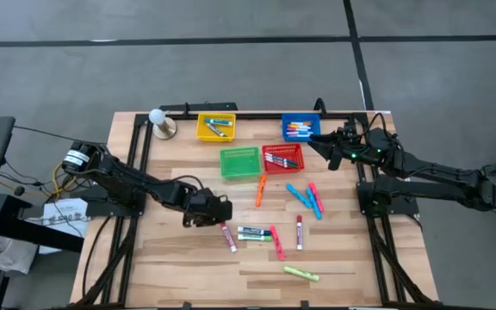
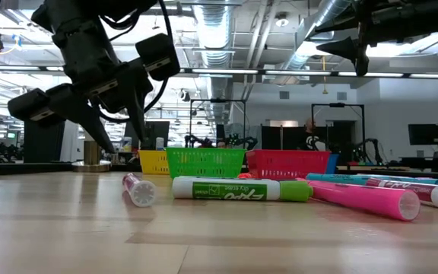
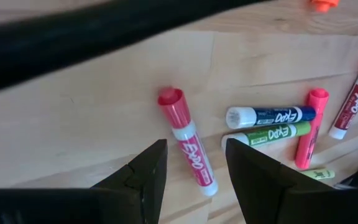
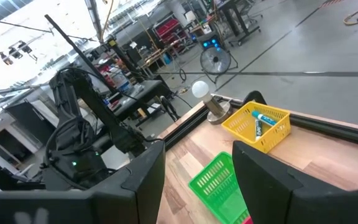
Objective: Pick & Place Markers
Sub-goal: Put the pink marker pen into the yellow bin
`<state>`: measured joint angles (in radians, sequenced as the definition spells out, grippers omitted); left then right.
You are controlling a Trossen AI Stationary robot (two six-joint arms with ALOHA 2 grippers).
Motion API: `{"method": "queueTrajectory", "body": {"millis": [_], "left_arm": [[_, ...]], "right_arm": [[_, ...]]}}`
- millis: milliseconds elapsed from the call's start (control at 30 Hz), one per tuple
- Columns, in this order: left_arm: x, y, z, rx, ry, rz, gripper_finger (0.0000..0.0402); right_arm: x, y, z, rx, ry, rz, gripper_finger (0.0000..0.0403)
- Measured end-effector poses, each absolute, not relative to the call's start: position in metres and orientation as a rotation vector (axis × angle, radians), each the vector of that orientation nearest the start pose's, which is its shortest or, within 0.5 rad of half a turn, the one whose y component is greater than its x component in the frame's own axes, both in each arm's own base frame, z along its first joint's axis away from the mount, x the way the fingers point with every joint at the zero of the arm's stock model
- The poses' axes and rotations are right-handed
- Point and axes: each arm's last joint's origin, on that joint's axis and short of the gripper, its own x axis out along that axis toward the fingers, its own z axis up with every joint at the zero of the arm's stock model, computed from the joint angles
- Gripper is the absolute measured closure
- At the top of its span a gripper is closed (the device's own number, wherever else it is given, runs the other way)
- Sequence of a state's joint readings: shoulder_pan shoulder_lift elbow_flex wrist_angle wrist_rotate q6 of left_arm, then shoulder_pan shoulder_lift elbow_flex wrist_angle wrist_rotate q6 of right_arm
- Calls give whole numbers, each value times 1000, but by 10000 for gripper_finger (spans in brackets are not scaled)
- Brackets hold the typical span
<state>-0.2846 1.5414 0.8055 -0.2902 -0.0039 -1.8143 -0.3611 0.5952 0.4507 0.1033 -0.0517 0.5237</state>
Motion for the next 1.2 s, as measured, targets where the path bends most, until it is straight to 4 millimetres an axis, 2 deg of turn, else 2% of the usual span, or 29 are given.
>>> {"method": "queueTrajectory", "body": {"millis": [367,767,1200], "left_arm": [[279,-82,155,-1510,928,731,238],[291,-86,127,-1557,940,766,238],[292,-87,123,-1607,959,794,242]], "right_arm": [[140,-51,272,528,-42,-312,225],[140,-51,271,529,-36,-314,225],[140,-51,271,530,-31,-315,225]]}}
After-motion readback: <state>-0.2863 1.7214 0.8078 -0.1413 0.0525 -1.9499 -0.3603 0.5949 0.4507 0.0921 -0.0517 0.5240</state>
